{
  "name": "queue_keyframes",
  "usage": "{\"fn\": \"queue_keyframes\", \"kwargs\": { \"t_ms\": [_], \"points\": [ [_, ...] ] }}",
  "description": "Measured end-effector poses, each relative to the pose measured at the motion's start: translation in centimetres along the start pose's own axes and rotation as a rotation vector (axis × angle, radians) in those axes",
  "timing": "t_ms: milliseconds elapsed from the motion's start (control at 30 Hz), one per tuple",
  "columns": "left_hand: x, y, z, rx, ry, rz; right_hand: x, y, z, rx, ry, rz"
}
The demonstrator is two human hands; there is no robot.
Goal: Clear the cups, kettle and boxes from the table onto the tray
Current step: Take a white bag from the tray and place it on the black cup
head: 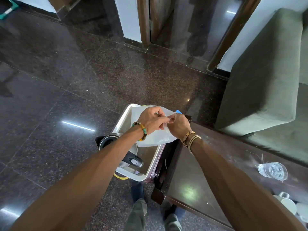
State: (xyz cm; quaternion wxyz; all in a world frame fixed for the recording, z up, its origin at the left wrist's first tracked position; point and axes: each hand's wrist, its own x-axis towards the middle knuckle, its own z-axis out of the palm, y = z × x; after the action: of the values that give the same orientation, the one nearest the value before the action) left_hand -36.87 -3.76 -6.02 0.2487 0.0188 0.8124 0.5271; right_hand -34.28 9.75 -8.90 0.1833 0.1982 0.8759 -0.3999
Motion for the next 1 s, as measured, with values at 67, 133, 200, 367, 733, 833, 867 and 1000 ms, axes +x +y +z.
{"fn": "queue_keyframes", "kwargs": {
  "t_ms": [67,133,200,367,733,833,867,1000],
  "points": [
    [0.0,0.0,0.0,0.008,-0.009,0.014,0.0,-0.1,0.0,-0.055,-0.039,-0.044],
    [0.1,-0.2,-0.1,-0.013,-0.016,0.021,0.0,-0.2,0.2,-0.084,-0.068,-0.053],
    [0.0,-0.3,-0.1,0.012,-0.022,0.036,0.1,-0.3,0.4,-0.088,-0.080,-0.022],
    [-0.2,-0.2,0.0,0.137,-0.016,0.100,0.4,-0.1,0.4,0.096,-0.204,0.004],
    [-1.3,1.0,0.1,0.449,0.238,0.443,0.5,1.0,0.5,0.841,-0.273,0.181],
    [0.4,0.0,-1.3,0.409,0.631,0.428,0.7,1.2,-0.1,1.123,-0.385,0.148],
    [1.3,-0.5,-2.0,0.413,0.683,0.283,0.9,1.3,-0.3,1.184,-0.406,0.153],
    [3.3,-2.3,-4.4,-0.204,0.268,-0.323,1.1,1.5,-0.9,1.291,-0.440,0.252]
  ]
}}
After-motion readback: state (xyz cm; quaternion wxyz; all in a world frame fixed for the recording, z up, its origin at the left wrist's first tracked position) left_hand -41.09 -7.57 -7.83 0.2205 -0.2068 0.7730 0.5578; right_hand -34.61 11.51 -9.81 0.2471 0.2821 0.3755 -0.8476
